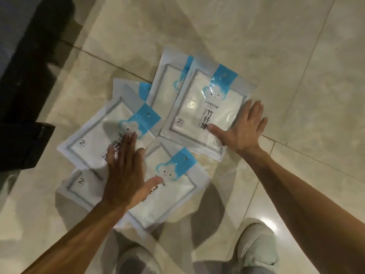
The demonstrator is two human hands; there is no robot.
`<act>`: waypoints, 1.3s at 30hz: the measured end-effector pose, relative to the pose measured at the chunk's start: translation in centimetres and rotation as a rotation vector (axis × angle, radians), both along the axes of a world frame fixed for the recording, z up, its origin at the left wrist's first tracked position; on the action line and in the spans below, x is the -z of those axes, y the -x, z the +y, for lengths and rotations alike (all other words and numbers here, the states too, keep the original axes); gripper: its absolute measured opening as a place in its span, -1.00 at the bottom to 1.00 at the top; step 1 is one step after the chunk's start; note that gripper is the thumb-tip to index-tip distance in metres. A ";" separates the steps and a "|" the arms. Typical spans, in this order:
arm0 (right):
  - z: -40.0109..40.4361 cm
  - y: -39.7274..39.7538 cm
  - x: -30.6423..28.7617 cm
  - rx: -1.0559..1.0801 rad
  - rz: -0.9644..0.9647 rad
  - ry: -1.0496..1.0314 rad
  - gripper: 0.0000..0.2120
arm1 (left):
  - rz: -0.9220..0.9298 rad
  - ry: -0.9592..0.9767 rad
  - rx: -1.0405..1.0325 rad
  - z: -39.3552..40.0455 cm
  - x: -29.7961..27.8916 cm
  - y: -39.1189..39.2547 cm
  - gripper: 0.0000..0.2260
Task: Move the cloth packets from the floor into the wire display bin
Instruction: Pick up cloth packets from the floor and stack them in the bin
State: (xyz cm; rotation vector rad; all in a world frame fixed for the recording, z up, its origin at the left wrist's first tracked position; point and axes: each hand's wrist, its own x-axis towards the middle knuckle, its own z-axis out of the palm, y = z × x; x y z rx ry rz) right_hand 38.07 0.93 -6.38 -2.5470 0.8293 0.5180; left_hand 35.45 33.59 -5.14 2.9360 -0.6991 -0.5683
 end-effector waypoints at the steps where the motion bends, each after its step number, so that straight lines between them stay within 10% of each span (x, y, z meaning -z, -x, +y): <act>1: -0.1 -0.1 0.0 0.005 -0.005 -0.010 0.38 | -0.002 0.025 -0.033 -0.1 -0.1 -0.2 -0.13; 12: -0.2 -1.4 -0.2 0.109 -0.314 -0.033 -0.35 | 0.220 0.390 -0.874 0.4 -3.2 -6.6 -0.37; 16: -0.2 -1.5 0.0 0.187 -0.415 -0.179 -0.62 | 0.323 0.623 -0.963 0.1 -4.5 -8.3 -0.76; 25: -1.5 -4.7 -2.0 0.310 -0.022 -0.275 -0.79 | 0.523 0.786 -1.095 -0.6 -4.4 -8.0 -0.74; 39: -4.3 -1.6 -12.2 0.450 -0.038 -1.076 -0.67 | 0.713 1.051 -1.288 0.2 -9.3 -6.9 -0.67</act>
